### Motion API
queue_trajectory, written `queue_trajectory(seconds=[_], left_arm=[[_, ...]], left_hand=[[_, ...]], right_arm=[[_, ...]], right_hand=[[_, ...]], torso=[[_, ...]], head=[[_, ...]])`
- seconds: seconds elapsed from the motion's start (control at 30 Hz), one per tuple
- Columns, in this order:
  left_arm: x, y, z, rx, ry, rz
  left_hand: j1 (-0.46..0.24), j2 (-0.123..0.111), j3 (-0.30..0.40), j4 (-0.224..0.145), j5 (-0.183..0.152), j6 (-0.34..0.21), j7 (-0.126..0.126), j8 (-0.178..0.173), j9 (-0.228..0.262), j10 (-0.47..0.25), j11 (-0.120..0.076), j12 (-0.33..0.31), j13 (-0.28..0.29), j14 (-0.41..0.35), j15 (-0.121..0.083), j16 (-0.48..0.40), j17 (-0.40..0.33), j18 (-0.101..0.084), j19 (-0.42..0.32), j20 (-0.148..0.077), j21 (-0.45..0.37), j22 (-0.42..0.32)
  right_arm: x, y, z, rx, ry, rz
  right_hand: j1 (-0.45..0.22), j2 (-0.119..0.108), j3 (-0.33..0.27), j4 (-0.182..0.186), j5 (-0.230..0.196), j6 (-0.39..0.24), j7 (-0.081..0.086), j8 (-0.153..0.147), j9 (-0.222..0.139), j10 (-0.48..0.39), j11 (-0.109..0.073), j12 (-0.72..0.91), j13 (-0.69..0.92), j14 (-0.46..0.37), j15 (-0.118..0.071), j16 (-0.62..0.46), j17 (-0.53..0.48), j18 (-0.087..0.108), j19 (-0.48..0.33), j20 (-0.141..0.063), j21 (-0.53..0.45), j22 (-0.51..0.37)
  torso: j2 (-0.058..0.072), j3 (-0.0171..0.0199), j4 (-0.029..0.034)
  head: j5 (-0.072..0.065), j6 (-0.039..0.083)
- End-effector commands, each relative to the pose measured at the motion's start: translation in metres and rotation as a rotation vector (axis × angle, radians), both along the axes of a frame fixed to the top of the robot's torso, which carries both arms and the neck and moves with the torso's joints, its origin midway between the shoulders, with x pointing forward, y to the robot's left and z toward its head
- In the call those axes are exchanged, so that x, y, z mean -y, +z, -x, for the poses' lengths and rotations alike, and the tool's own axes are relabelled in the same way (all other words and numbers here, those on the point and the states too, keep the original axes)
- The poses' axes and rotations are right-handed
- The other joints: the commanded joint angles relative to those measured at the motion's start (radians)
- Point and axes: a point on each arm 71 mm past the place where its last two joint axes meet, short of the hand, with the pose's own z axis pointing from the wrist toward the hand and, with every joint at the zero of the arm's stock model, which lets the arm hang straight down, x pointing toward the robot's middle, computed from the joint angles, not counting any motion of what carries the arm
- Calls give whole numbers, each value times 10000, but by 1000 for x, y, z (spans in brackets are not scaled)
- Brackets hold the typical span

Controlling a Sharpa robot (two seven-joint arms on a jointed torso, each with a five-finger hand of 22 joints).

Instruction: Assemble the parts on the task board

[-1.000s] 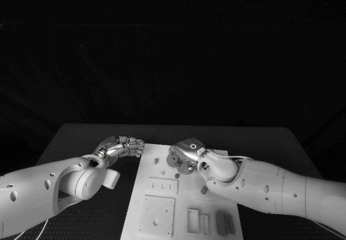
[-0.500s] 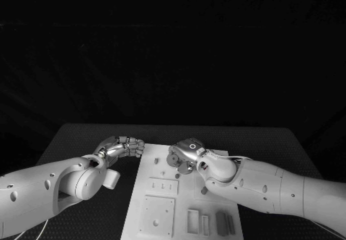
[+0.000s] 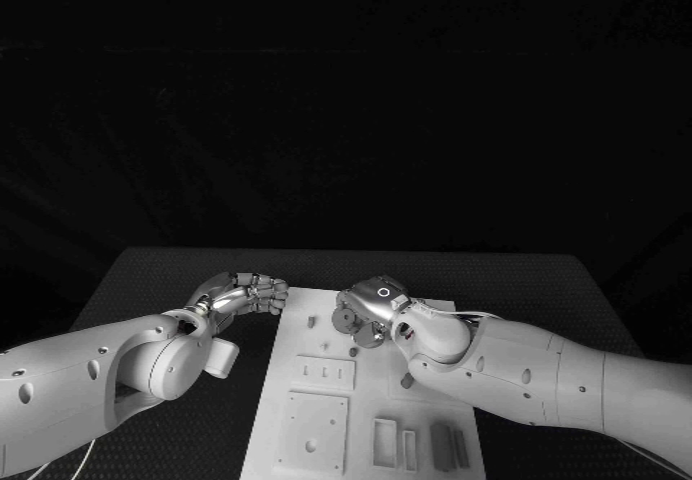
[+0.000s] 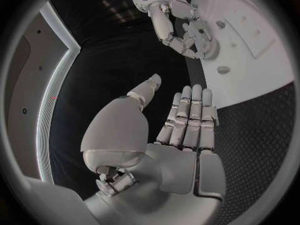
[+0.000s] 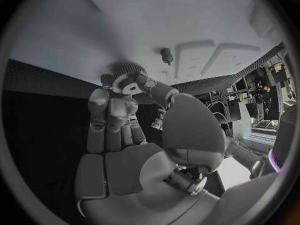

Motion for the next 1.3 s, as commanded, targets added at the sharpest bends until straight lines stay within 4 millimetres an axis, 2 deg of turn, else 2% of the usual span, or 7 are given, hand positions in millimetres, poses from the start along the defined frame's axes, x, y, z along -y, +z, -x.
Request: queue_trajectory(seconds=[0.03,0.13,0.27,0.87,1.03,1.17,1.3], left_arm=[[2,2,0,82,-90,41],[2,2,0,79,-81,37],[2,2,0,84,-77,37],[2,2,0,90,-65,32],[1,2,0,91,-50,28],[1,2,0,88,-44,26],[0,2,0,89,-32,23]], left_hand=[[-116,-23,-14,-60,-38,-16,29,-66,-14,-29,49,-38,-1,6,47,-52,15,71,24,12,-41,190],[-117,-24,-12,-63,-38,-17,29,-66,-15,-30,49,-39,-1,6,47,-53,15,71,23,12,-41,190],[-120,-24,-10,-65,-38,-18,30,-67,-15,-30,50,-41,-1,6,48,-54,16,71,24,12,-41,190],[-147,-27,5,-80,-39,-25,39,-72,-17,-30,59,-50,-1,3,50,-61,20,72,25,14,-38,191],[-151,-28,8,-82,-39,-25,40,-72,-17,-30,60,-51,-1,2,51,-63,21,72,25,14,-38,191],[-155,-28,10,-84,-39,-26,41,-73,-17,-31,60,-53,-1,2,51,-64,22,72,25,15,-38,191],[-157,-30,13,-88,-39,-27,42,-74,-18,-31,61,-54,-1,1,51,-65,22,73,25,15,-37,192]], right_arm=[[0,-4,0,-367,-19,29],[2,-4,-1,-355,-87,-105],[3,-4,-1,-367,-133,-143],[6,-5,-3,-564,-256,-256],[9,-8,-3,-1056,-344,-173],[11,-10,-3,-1321,-382,-76],[15,-10,-4,-1300,-450,-76]], right_hand=[[16,-148,-20,41,28,1304,-93,-170,62,-117,70,-15,-14,-52,67,-68,17,298,-9,29,-27,28],[-15,-581,-138,58,19,506,146,-639,-158,-203,291,-33,-23,-76,254,-105,28,298,-20,34,-32,29],[-49,-851,-252,151,26,-245,353,-1048,-348,-350,499,-54,-29,-93,437,-131,52,298,-35,26,-64,13],[38,-847,-269,193,28,-389,471,-1075,-367,-468,605,14,-19,-113,560,-146,102,298,-55,10,-89,9],[480,-433,209,170,56,-259,382,-982,-343,-477,526,43,-39,-109,494,-166,116,298,-73,-5,-122,-4],[474,-3,737,-213,1122,-31,271,-876,-382,-546,424,96,-54,-125,403,-208,154,297,-162,102,-80,80],[209,177,885,-457,1354,112,215,-813,-431,-602,370,162,-59,-133,350,-232,190,298,-186,133,-40,122]], torso=[[-3,6,5],[-4,4,10],[-2,0,5],[-1,6,5],[0,3,6],[0,1,0],[-4,2,-1]], head=[[3,-1],[0,-13],[6,-20],[2,-23],[0,-30],[14,-32],[10,-34]])
